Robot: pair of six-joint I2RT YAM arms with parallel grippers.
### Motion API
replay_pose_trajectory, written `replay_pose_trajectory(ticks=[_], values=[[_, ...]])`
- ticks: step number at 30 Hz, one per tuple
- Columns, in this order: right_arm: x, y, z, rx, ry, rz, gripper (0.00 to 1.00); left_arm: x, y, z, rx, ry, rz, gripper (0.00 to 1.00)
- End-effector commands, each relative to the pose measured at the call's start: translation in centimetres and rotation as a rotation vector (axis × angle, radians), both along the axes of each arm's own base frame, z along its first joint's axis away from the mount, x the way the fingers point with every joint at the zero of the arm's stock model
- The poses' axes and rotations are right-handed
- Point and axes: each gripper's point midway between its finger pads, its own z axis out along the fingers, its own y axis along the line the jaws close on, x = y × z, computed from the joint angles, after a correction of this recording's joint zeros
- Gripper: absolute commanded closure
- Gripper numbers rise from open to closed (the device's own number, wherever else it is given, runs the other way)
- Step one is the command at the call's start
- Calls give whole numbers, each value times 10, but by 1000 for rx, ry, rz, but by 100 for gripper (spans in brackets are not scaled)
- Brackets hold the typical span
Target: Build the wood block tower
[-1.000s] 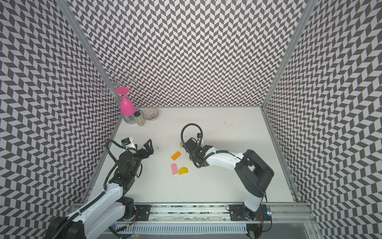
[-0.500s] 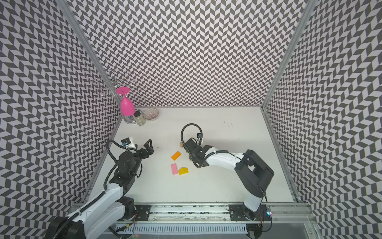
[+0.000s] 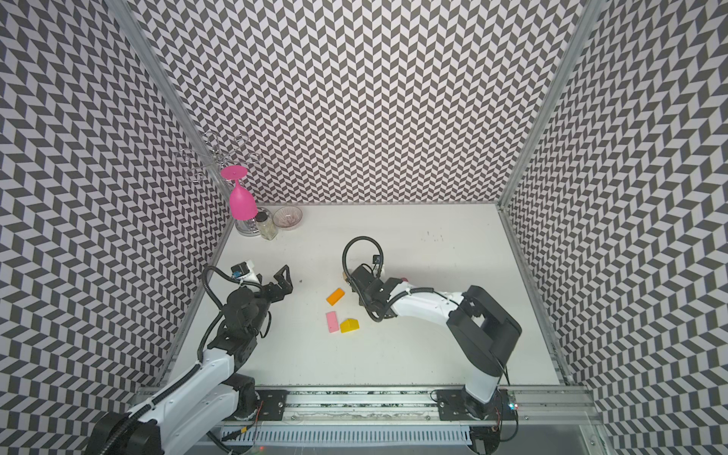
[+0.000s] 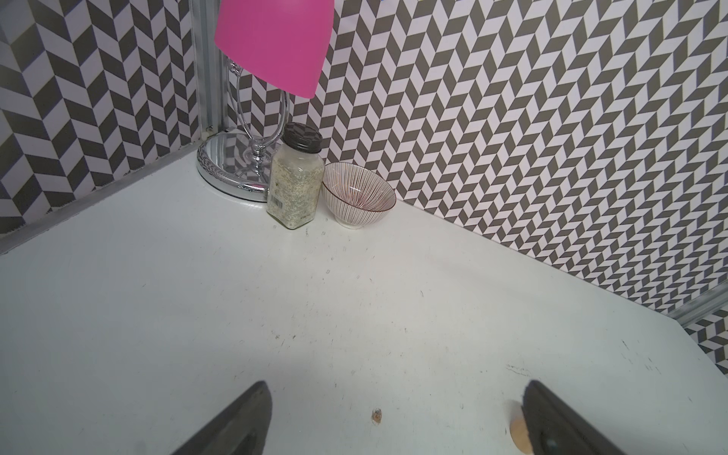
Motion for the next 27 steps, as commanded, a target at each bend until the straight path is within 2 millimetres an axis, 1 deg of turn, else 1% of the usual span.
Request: replay_pose_trajectory(ticks=[1,6,10,13,16,18,21,23,25,27], values=[[8,7,14,25,-49,-18,60,-1,-2,7,-10,-32,-12,0],[9,1,17,10,-60,-39,60,-2,-3,6,-10,-32,-13,0],[9,-3,29,14,-83,-46,60,-2,-3,7,-10,-33,-13,0],[6,-5,46,30,-117,-31,60,-2,-3,7,-10,-33,-13,0],[-2,-4,70,52,-170,-1,56,-2,-2,7,-11,-33,-12,0],[-10,-2,86,72,-202,27,51,-2,-2,7,-12,-33,-12,0],[-23,8,106,114,-242,80,46,-2,-2,6,-12,-31,-8,0],[-34,22,115,158,-255,127,44,-1,-2,6,-12,-31,-7,0],[-40,37,118,189,-258,164,42,-2,-1,6,-10,-31,-4,0],[-44,53,115,202,-251,195,42,-2,0,6,-11,-27,4,0]])
